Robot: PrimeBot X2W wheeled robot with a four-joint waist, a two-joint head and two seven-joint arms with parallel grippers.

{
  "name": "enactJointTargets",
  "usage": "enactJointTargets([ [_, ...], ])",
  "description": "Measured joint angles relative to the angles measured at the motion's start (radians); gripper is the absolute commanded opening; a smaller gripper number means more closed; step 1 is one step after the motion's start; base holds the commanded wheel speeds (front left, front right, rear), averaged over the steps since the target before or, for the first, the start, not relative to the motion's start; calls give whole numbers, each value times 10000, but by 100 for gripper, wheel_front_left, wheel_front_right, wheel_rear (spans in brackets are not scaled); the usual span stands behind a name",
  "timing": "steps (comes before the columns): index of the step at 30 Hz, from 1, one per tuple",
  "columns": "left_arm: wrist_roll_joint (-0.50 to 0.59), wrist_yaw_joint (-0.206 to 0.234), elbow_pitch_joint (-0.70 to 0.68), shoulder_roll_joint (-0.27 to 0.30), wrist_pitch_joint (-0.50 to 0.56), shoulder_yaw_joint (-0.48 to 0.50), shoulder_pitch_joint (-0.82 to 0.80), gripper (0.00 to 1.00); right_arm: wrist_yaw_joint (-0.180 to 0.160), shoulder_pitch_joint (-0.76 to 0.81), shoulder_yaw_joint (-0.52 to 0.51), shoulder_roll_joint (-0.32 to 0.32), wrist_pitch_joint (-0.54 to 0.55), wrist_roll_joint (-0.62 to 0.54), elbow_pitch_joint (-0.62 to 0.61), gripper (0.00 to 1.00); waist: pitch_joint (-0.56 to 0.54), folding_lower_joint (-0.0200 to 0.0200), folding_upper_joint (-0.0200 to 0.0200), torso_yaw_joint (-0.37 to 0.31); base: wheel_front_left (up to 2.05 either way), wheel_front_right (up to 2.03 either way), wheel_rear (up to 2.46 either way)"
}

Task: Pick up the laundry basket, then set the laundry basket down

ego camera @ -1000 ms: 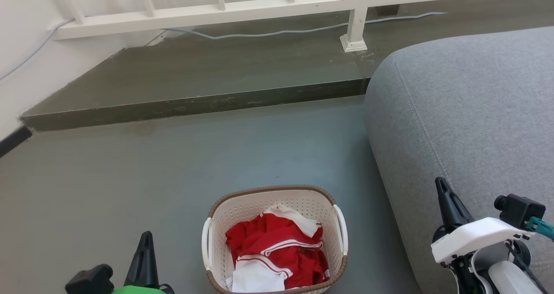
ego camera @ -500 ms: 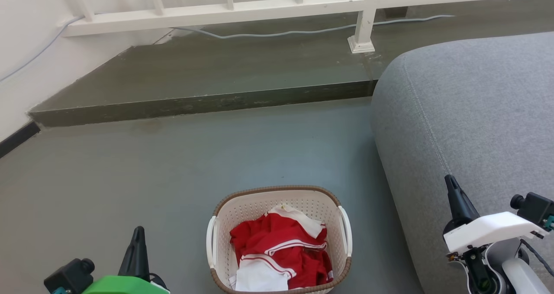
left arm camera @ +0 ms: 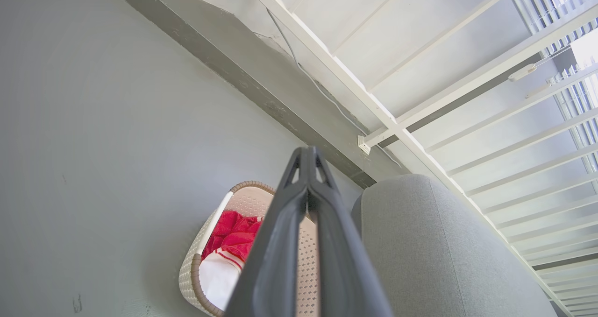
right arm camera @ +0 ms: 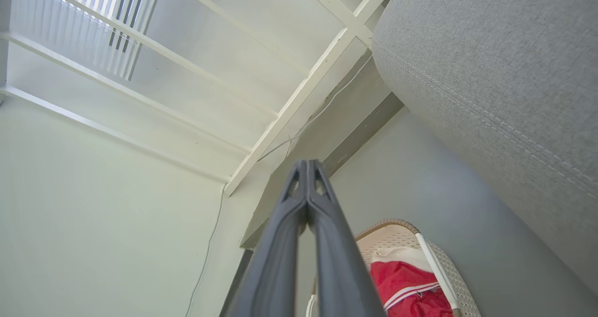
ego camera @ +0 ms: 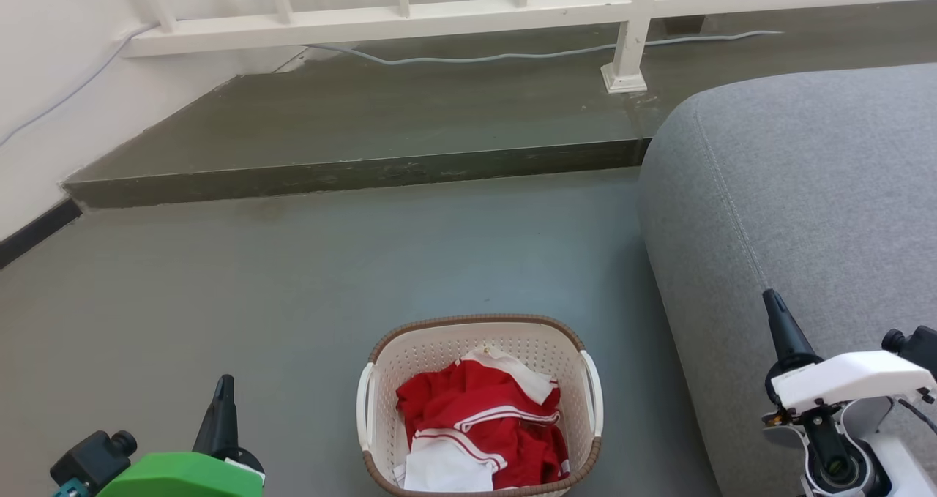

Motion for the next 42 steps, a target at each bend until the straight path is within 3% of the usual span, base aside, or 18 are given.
enactJointTargets([
  [42, -6080, -1137, 1120, 286, 1076, 669, -1121, 0, 1055, -491, -1854, 849, 1193, 4880, 531, 0, -70, 0, 0, 619, 0, 0, 0],
])
